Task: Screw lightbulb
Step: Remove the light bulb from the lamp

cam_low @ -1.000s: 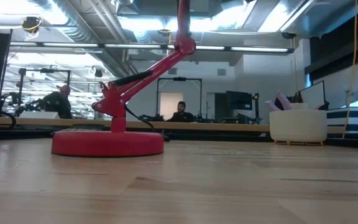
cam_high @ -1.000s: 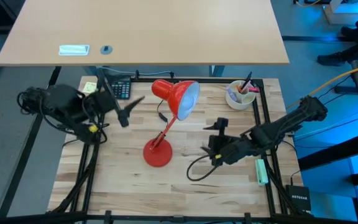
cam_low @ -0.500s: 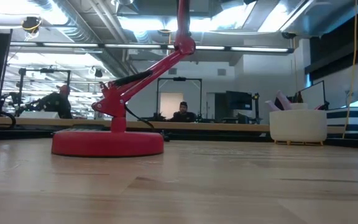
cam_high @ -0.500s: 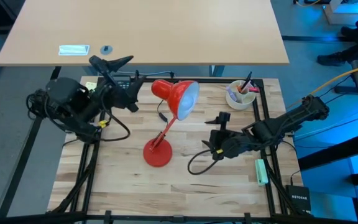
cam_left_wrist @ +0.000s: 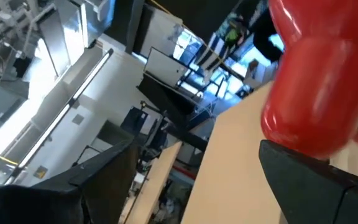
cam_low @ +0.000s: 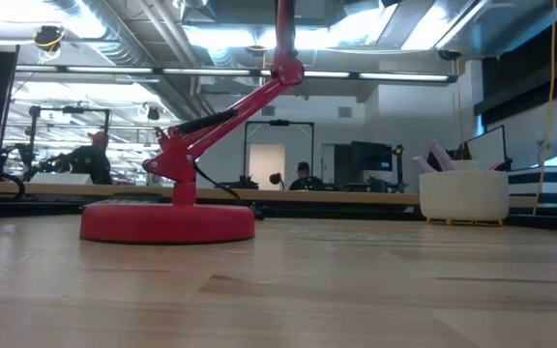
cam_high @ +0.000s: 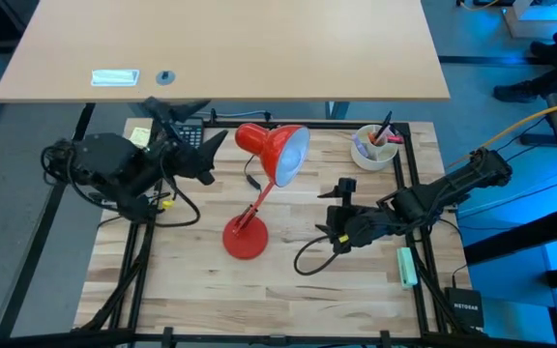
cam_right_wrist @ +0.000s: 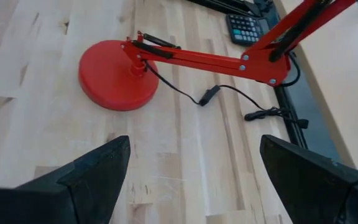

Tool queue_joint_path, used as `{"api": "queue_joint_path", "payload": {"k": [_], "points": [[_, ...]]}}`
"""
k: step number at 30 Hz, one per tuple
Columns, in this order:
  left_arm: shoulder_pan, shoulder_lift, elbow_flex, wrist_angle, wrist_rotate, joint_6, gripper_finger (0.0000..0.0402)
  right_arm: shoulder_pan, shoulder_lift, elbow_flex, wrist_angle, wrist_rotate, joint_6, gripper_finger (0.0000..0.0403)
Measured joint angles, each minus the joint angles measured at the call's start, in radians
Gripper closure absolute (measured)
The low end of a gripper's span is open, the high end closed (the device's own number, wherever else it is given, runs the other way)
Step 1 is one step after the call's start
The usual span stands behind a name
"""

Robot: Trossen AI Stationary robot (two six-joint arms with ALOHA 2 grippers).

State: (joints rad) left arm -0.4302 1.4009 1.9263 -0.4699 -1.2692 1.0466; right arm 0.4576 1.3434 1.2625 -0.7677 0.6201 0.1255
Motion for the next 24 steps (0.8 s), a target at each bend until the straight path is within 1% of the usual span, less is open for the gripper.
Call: {"api": "queue_joint_path", "payload": {"k": [2, 5, 11, 13, 18, 22, 24], "points": [[0.001, 0.006, 0.0, -0.024, -0.003, -0.022, 0.0071, 0.0, 0.0, 0.0, 0.0, -0.006, 0.0, 0.004], [0.001, 0.015, 0.0, -0.016, -0.015, -0.022, 0.0059, 0.0, 0.0, 0.0, 0.001, -0.012, 0.0, 0.004], [0.0, 0.015, 0.0, -0.008, -0.028, -0.055, 0.0012, 0.0, 0.0, 0.0, 0.008, -0.012, 0.0, 0.004], [-0.007, 0.015, 0.0, -0.013, -0.028, -0.053, 0.0005, 0.0, 0.0, 0.0, 0.009, -0.012, 0.0, 0.004], [-0.034, 0.015, 0.0, -0.022, -0.027, -0.06, 0.0008, 0.0, 0.0, 0.0, 0.008, -0.012, 0.0, 0.004], [-0.057, 0.015, 0.0, -0.051, -0.025, -0.144, 0.0009, 0.0, 0.0, 0.0, 0.008, -0.012, -0.002, 0.004], [-0.062, 0.017, 0.0, -0.085, -0.025, -0.159, 0.0009, 0.0, 0.0, 0.0, 0.007, -0.012, -0.003, 0.004]]}}
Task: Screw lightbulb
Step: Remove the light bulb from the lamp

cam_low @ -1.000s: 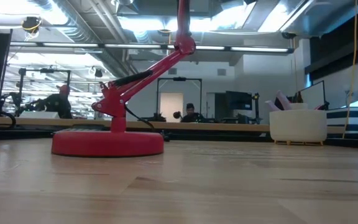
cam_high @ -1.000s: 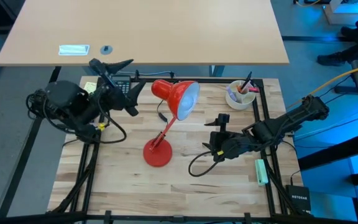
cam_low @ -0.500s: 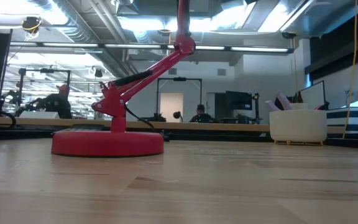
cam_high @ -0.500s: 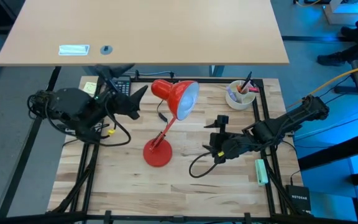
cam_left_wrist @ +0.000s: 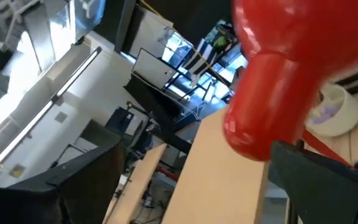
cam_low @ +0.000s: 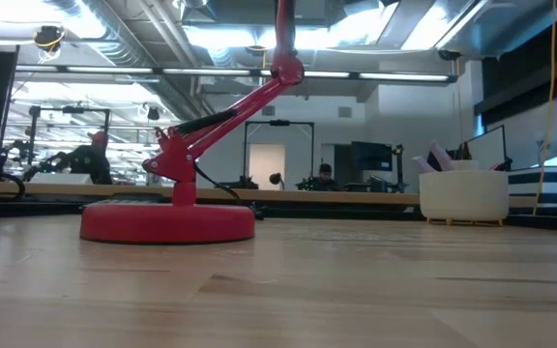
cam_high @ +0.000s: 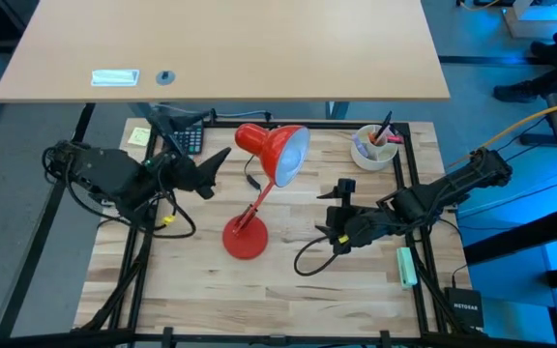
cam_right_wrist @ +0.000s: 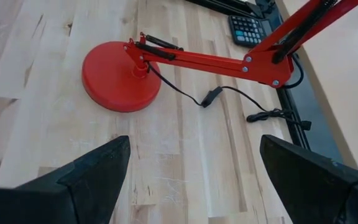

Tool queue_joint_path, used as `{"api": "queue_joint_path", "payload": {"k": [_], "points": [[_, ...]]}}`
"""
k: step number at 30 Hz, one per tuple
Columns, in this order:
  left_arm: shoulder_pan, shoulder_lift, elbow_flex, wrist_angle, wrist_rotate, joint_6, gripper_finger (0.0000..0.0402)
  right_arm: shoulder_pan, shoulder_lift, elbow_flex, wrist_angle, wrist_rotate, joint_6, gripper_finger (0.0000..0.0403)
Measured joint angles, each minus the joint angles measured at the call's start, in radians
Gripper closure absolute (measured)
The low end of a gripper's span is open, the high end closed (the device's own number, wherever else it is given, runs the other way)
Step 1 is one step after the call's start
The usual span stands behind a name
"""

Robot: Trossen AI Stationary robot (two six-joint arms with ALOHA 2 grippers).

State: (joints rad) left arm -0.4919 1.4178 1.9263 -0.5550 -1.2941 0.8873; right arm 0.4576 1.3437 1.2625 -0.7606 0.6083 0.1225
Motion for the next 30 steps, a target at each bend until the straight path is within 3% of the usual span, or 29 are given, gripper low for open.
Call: {"api": "queue_joint_path", "payload": {"k": [7, 13, 22, 30], "points": [[0.001, 0.054, 0.0, -0.108, 0.015, -0.008, 0.0009, 0.0, 0.0, 0.0, -0.001, 0.0, 0.0, 0.004], [0.033, 0.136, -0.001, -0.107, -0.008, 0.126, 0.0009, 0.0, 0.0, 0.0, -0.002, 0.0, 0.0, 0.004], [0.096, 0.177, -0.001, -0.06, -0.061, 0.234, 0.0009, 0.0, 0.0, 0.0, -0.001, 0.0, 0.002, 0.004], [0.111, 0.172, -0.001, 0.119, -0.029, 0.366, 0.0009, 0.0, 0.0, 0.0, 0.0, -0.018, 0.003, 0.004]]}}
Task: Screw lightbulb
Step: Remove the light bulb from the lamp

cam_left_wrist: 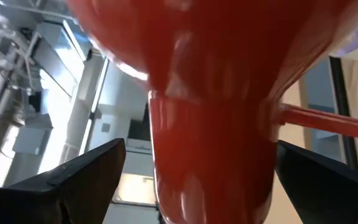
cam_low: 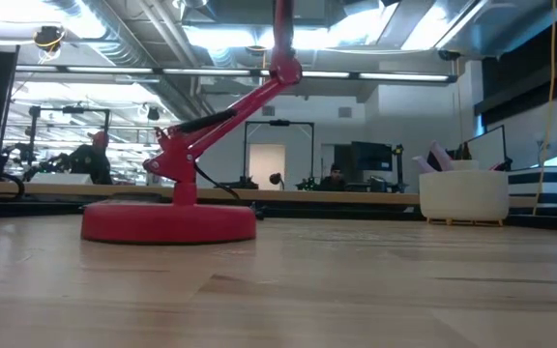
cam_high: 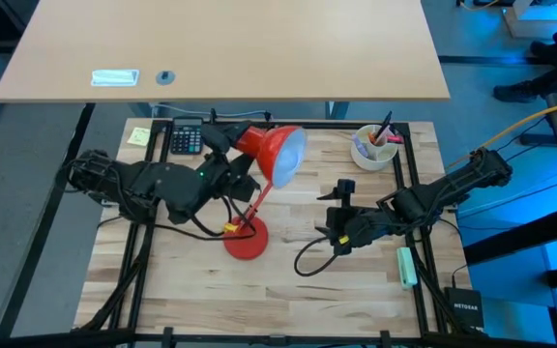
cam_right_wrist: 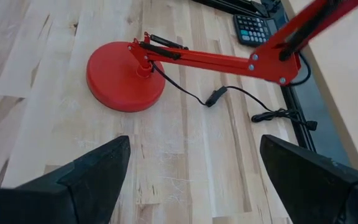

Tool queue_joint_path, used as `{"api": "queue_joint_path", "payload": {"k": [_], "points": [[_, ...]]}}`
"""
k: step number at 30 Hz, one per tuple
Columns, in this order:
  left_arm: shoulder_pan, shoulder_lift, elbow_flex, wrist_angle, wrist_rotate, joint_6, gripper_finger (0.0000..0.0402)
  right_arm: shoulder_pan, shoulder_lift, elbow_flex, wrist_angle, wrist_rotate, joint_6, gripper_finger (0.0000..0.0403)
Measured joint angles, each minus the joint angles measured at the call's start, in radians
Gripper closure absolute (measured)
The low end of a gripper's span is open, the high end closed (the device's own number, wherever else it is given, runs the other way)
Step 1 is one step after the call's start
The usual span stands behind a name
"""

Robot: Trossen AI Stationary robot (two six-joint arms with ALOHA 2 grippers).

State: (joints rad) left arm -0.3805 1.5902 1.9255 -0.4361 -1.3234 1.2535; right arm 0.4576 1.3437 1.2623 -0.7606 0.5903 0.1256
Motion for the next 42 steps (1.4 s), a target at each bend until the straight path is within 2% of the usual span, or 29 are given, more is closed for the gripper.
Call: {"api": "queue_joint_path", "payload": {"k": [8, 12, 18, 22, 26, 33, 37, 42], "points": [[0.024, 0.0, 0.0, 0.003, 0.02, 0.001, 0.0018, 0.0, 0.0, 0.0, 0.002, -0.017, 0.0, 0.004], [0.019, 0.0, 0.0, 0.0, 0.034, -0.004, 0.0056, 0.0, 0.0, 0.0, 0.003, -0.019, 0.0, 0.004], [0.02, 0.0, 0.0, -0.003, 0.041, -0.001, 0.0125, 0.0, 0.0, 0.0, 0.004, -0.079, 0.0, 0.004], [0.019, 0.0, 0.0, -0.003, 0.046, -0.007, 0.0154, 0.0, 0.0, 0.0, 0.01, -0.088, -0.003, 0.004], [0.02, 0.001, 0.0, -0.004, 0.045, -0.018, 0.0156, -0.002, 0.0, 0.008, 0.022, -0.087, -0.075, 0.004], [0.009, 0.001, 0.0, -0.003, 0.047, -0.019, 0.0143, 0.001, -0.1, 0.166, 0.051, -0.086, -0.072, 0.004], [0.007, 0.001, 0.0, -0.002, 0.048, -0.026, 0.0146, 0.0, -0.157, 0.19, 0.225, -0.054, 0.029, 0.004], [0.007, 0.001, 0.0, -0.002, 0.048, -0.029, 0.0142, 0.0, -0.179, 0.191, 0.399, -0.01, 0.061, 0.004]]}}
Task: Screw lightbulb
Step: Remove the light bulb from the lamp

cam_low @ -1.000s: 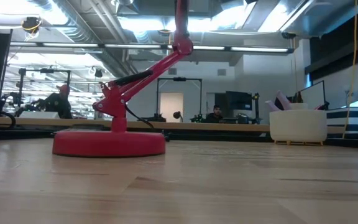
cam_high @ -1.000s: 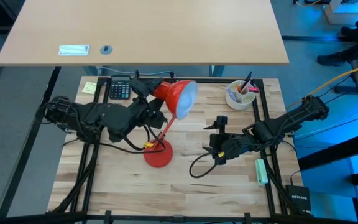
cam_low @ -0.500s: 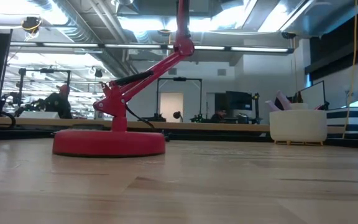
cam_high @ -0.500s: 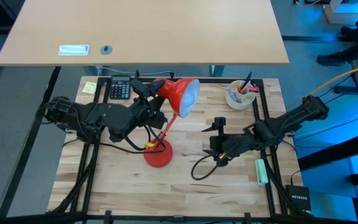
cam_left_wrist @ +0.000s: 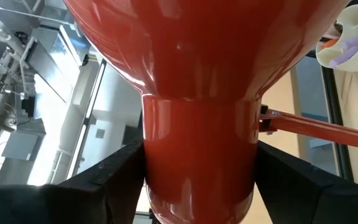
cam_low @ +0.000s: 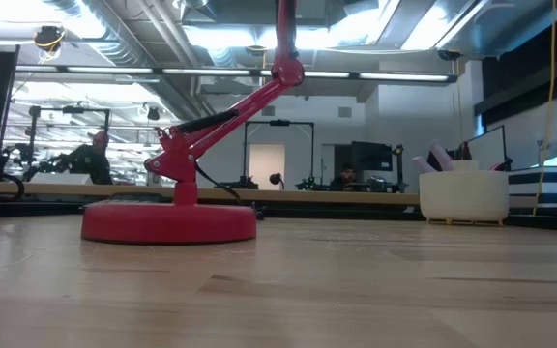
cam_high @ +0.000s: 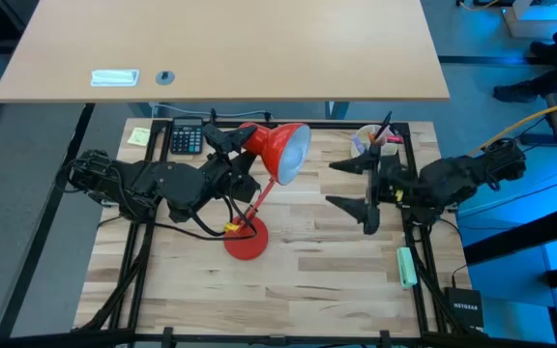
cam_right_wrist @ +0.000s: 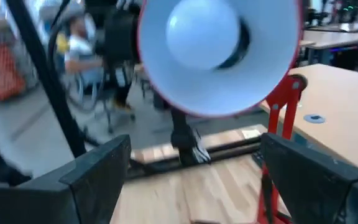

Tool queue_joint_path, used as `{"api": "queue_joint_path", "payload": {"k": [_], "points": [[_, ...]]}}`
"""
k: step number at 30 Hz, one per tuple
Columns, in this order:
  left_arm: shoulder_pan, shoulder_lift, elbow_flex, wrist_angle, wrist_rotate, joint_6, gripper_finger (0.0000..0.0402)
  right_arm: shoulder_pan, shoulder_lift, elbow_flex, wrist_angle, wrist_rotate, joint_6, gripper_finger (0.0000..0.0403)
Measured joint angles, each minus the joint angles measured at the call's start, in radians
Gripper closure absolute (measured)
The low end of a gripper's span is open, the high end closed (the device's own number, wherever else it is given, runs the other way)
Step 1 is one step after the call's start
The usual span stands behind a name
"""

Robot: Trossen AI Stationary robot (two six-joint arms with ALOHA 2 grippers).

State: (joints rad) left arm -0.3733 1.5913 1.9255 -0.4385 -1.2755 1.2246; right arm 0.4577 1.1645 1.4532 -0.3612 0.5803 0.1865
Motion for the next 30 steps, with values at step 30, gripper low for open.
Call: {"api": "queue_joint_path", "payload": {"k": [30], "points": [[0.0, 0.0, 0.0, -0.022, 0.001, -0.006, 0.014, -0.101, 0.329, 0.387, 0.065, 0.106, 0.236, 0.004]]}}
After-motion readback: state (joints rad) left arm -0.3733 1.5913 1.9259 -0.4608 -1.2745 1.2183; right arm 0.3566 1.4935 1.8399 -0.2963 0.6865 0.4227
